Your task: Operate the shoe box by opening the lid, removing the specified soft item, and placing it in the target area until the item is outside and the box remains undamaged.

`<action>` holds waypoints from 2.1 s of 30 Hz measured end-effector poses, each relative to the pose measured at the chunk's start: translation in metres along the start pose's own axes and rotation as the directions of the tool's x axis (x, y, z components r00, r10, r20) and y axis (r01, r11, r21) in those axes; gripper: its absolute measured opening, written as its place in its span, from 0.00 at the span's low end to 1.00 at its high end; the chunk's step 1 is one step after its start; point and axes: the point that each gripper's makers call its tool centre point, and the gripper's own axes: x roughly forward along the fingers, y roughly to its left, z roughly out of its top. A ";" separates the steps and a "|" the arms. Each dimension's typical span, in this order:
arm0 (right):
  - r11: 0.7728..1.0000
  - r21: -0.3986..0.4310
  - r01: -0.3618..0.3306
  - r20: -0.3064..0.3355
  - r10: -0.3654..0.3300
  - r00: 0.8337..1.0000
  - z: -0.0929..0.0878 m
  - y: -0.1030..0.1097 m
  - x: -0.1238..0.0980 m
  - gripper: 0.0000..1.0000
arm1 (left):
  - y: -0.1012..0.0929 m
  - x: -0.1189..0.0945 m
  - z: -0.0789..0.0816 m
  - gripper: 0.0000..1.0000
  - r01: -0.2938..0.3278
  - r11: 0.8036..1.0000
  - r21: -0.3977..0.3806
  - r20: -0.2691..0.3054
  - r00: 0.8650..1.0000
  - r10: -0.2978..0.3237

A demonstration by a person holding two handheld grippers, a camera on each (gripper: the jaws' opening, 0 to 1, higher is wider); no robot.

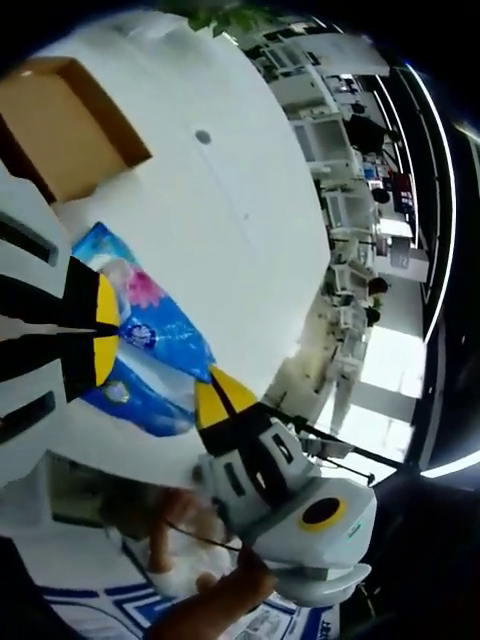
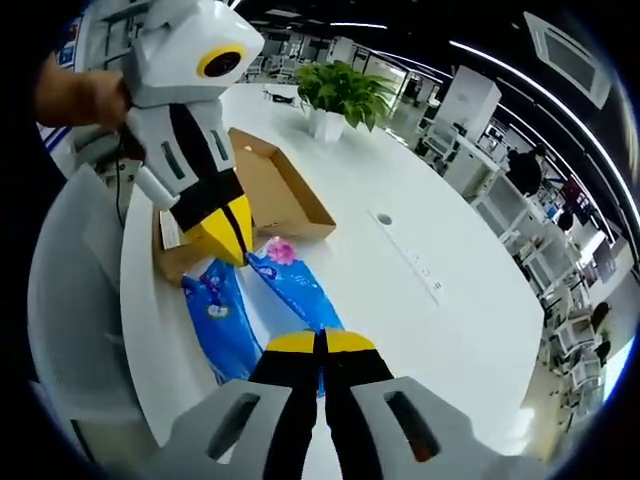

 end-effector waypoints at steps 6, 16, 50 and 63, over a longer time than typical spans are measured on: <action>1.000 0.012 0.005 -0.007 -0.005 1.000 -0.018 -0.012 -0.003 0.00 | -0.009 0.017 0.006 0.00 0.014 1.000 0.013 -0.011 1.000 -0.014; 1.000 0.028 0.013 -0.018 -0.012 1.000 -0.047 -0.031 -0.010 0.00 | -0.022 0.050 0.017 0.00 0.044 0.999 0.014 -0.018 0.999 -0.044; 0.999 0.047 0.026 -0.081 -0.023 0.996 -0.139 -0.073 0.005 0.00 | -0.047 0.149 0.019 0.00 0.147 0.988 0.042 -0.092 0.986 -0.143; 0.999 0.040 0.036 -0.103 -0.032 0.994 -0.166 -0.078 0.022 0.00 | -0.043 0.179 0.009 0.00 0.159 0.986 0.041 -0.125 0.980 -0.153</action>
